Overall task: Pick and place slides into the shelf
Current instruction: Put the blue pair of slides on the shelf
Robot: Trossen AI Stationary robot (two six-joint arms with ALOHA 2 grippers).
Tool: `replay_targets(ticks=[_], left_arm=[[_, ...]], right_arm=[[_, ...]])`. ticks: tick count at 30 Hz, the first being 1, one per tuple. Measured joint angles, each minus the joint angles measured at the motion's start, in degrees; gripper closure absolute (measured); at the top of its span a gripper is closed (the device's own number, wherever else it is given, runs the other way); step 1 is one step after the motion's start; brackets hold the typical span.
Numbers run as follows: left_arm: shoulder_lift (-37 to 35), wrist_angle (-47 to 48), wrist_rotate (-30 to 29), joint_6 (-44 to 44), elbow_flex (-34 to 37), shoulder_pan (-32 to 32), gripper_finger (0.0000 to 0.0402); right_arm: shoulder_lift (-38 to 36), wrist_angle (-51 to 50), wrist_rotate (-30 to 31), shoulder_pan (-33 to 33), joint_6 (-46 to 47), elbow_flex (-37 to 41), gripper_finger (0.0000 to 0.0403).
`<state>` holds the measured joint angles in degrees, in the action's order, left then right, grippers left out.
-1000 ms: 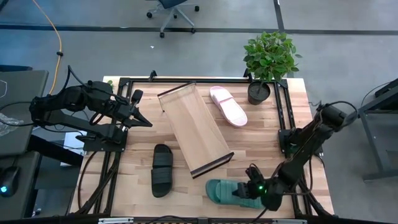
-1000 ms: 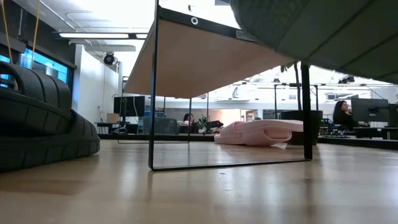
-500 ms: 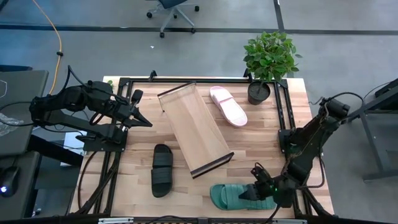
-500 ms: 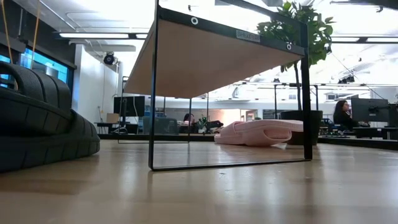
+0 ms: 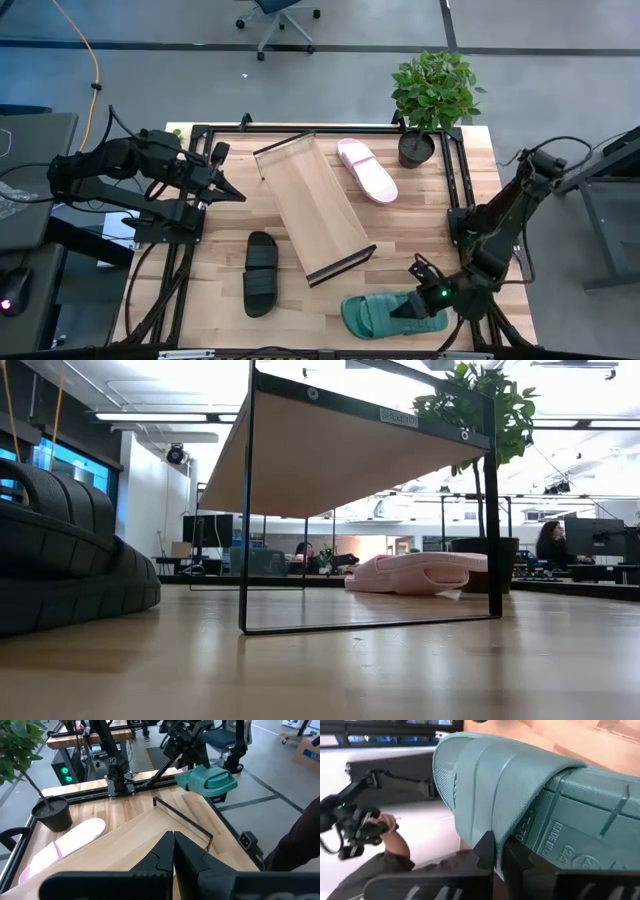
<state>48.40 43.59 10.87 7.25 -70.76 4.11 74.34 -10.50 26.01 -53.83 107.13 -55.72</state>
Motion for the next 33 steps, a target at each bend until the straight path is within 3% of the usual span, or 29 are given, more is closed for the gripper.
replay_targets(ticks=[14,33], left_arm=[[0.01,-0.22,-4.11,-1.71,0.00,0.00,0.0401],[0.01,-0.22,-5.96,-4.60,0.00,0.01,0.0401]], right_arm=[[-4.82,0.06,0.97,-2.13,-4.27,0.00,0.0403],[-16.50,-0.23,3.22,-2.09,-18.95,-0.02,0.0403]])
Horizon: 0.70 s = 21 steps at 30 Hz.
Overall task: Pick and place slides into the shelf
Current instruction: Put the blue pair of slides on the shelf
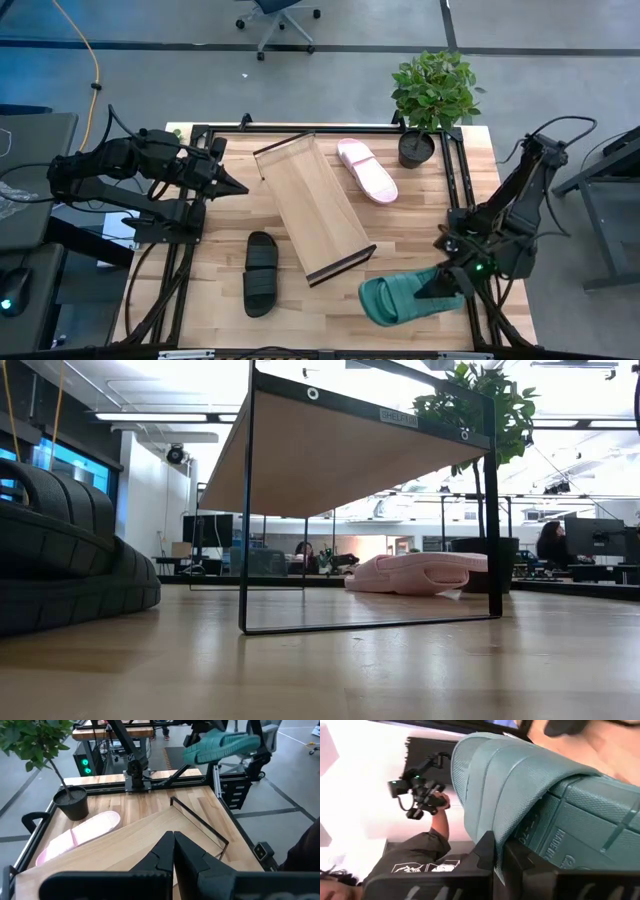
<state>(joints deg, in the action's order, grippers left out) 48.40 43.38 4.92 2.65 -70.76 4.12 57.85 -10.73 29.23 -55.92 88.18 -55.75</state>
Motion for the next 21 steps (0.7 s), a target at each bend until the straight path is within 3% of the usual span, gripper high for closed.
replay_targets(ticks=[21], left_arm=[[0.00,-0.04,-0.07,0.00,0.00,0.00,0.0401]], right_arm=[[-9.99,-9.72,2.10,0.05,-7.03,0.00,0.0403]])
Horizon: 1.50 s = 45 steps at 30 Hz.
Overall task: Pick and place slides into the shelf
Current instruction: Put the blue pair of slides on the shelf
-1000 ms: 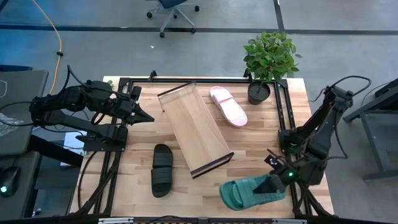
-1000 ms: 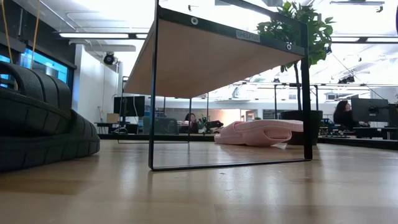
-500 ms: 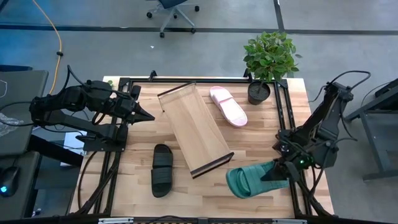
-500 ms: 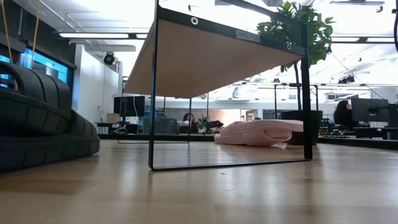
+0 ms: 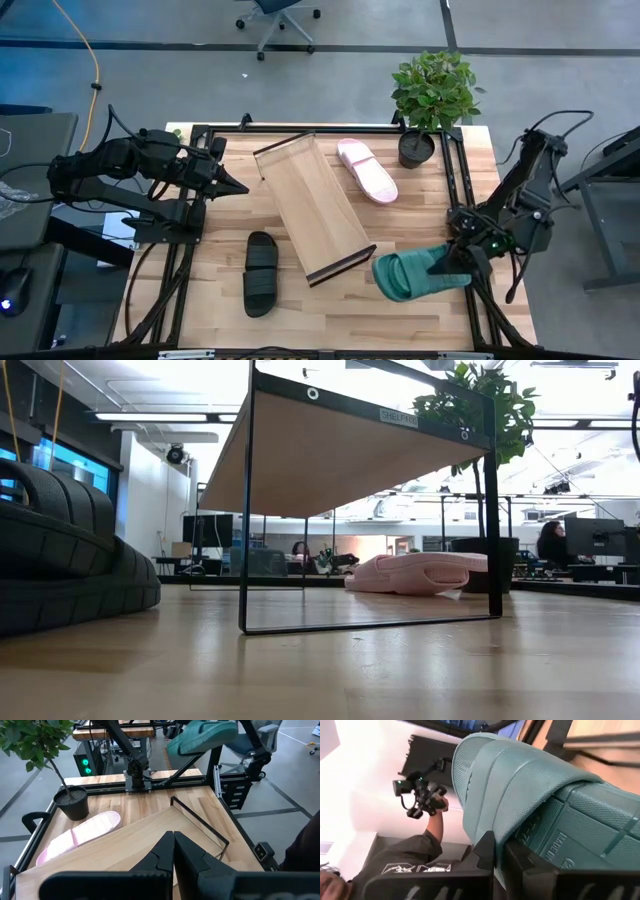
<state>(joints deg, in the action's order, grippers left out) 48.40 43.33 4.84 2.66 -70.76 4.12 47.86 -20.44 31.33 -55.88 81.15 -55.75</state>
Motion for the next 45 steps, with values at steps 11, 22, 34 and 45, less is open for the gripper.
replay_targets(ticks=[11,22,34,45], left_arm=[[0.02,-1.73,0.00,0.00,-0.01,-0.01,0.0401],[0.02,-1.97,-0.85,0.02,0.00,-0.02,0.0401],[0.02,-2.95,-1.09,-0.03,0.00,0.00,0.0401],[0.02,-2.95,-1.49,-0.14,0.00,-0.01,0.0401]], right_arm=[[-4.86,-1.16,5.14,1.93,-5.54,-0.02,0.0403],[-7.20,-1.25,-2.80,11.69,-11.65,-0.02,0.0403],[-7.40,-4.68,-16.34,26.04,-12.65,-0.02,0.0403],[-5.09,-5.05,-31.35,40.37,-16.79,-0.04,0.0403]])
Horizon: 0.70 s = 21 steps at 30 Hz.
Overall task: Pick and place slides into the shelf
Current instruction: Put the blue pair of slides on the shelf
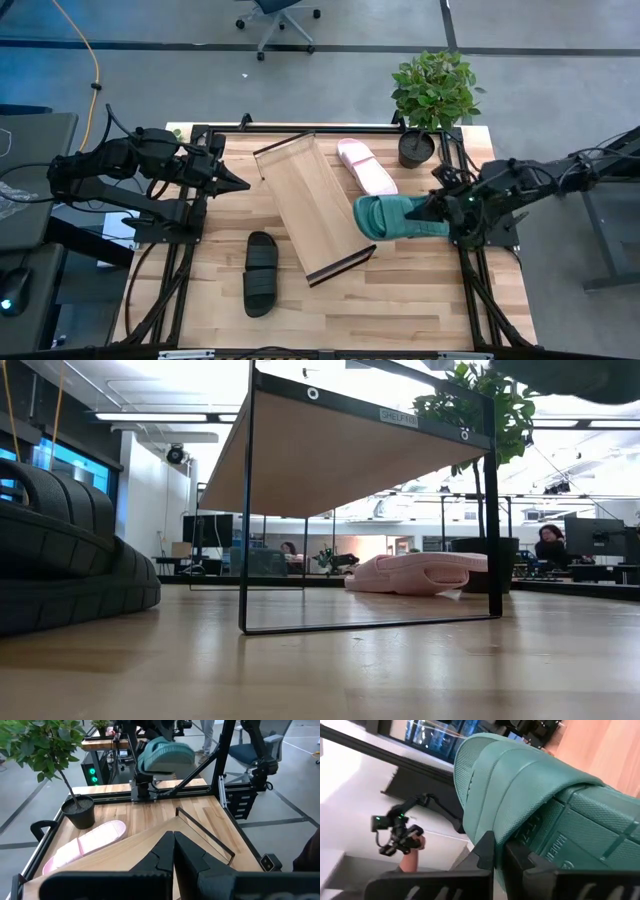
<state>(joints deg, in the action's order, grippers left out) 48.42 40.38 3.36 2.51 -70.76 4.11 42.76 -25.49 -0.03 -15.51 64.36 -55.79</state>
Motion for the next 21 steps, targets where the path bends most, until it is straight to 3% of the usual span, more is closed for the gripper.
replay_targets(ticks=[12,21], left_arm=[[0.00,0.02,0.00,-0.01,-0.01,-0.01,0.0401],[0.00,0.06,0.00,-0.03,0.00,0.01,0.0401]], right_arm=[[8.03,7.53,-17.43,12.83,-4.91,0.02,0.0403],[13.57,12.73,-24.86,18.38,-7.05,0.02,0.0403]])
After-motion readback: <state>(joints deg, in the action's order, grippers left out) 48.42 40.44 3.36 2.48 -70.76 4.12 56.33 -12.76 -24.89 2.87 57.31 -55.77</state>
